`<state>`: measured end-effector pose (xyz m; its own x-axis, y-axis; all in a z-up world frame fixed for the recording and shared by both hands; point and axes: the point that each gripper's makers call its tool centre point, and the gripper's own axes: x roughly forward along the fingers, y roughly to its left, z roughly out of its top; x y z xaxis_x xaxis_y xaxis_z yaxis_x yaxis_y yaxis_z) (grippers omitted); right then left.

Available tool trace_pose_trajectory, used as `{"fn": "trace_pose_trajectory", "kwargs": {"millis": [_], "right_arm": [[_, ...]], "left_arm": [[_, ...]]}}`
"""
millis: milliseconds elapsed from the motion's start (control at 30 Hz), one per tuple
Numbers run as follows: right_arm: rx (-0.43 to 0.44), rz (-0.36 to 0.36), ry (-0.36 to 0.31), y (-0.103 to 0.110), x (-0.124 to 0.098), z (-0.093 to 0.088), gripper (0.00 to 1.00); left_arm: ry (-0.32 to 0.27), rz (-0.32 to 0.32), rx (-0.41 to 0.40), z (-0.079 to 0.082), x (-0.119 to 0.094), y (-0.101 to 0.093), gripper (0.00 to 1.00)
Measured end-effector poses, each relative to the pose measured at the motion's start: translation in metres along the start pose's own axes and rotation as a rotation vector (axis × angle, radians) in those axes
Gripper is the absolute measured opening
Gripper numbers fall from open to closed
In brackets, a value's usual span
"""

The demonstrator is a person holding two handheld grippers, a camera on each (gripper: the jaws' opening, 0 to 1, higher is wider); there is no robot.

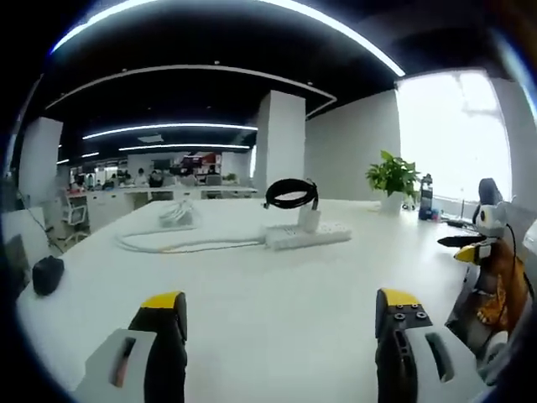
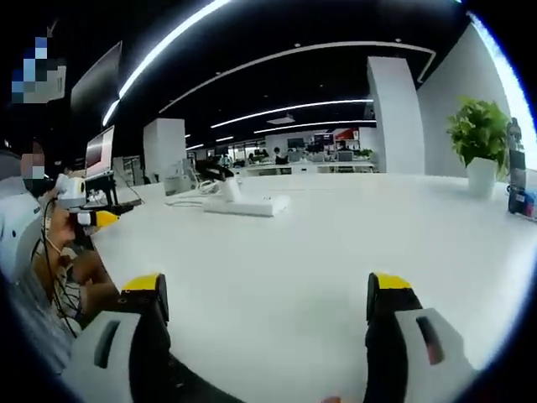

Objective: Straighten the power strip on the desk, plug the charger into it

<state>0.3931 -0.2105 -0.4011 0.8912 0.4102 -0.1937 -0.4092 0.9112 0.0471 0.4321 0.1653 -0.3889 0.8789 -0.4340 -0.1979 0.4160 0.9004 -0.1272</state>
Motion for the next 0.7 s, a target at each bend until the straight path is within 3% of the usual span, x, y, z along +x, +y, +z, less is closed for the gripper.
{"fn": "trace_pose_trajectory", "kwargs": {"millis": [700], "right_arm": [[-0.022,0.003,0.022,0.0053,0.0021,0.0007,0.97]], "left_arm": [[0.015,0.023,0.009,-0.0046,-0.0058,0.0091,0.95]]}}
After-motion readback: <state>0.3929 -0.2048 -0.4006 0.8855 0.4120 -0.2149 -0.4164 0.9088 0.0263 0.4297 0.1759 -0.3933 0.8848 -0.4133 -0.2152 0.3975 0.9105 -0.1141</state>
